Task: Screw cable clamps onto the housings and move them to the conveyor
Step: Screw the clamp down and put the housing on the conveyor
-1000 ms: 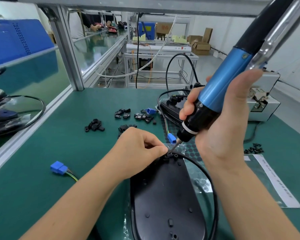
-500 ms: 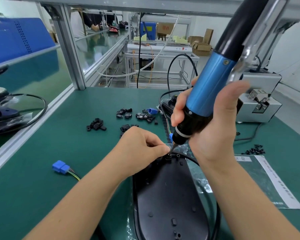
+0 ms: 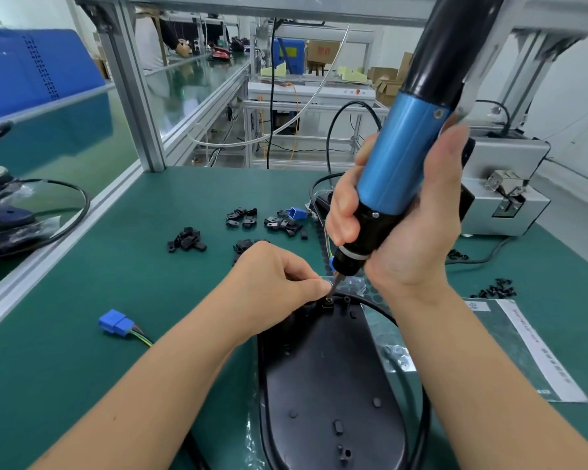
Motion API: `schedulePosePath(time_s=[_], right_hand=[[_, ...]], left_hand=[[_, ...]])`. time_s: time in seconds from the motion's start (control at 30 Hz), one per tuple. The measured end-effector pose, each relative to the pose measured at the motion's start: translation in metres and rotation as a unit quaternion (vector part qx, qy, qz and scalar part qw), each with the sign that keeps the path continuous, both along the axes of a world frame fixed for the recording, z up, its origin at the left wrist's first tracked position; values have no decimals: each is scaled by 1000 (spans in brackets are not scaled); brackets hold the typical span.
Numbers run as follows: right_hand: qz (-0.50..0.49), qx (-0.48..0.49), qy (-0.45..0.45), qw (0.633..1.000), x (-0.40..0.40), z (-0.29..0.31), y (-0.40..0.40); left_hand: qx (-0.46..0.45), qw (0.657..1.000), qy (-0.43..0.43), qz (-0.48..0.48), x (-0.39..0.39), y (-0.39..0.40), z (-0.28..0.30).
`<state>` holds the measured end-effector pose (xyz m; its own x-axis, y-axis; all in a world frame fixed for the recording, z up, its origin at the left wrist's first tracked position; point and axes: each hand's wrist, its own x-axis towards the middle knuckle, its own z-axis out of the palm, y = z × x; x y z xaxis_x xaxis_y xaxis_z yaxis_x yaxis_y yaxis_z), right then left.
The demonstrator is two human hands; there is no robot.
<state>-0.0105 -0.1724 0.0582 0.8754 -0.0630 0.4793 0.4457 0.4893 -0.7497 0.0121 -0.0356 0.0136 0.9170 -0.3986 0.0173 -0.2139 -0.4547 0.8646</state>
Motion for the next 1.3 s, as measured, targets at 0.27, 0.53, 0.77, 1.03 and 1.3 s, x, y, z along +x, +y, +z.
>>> schedulePosePath(time_s=[0.27,0.53,0.77,1.03,1.3], right_hand=[[60,-31,-56,996,6,8,1],[123,-36,-51,990,11,10,2],[152,-28,-54,986,12,8,0],[96,31,-21,995,13,6,-8],[-211,10,185,960,-10,15,-82]], left_hand=[[0,1000,-3,6,-2,0,2],[5,1000,-13,15,-2,-2,-1],[7,1000,-19,14,-3,-2,-1],[10,999,-35,0,-6,-2,1],[47,997,-33,-53,-11,12,11]])
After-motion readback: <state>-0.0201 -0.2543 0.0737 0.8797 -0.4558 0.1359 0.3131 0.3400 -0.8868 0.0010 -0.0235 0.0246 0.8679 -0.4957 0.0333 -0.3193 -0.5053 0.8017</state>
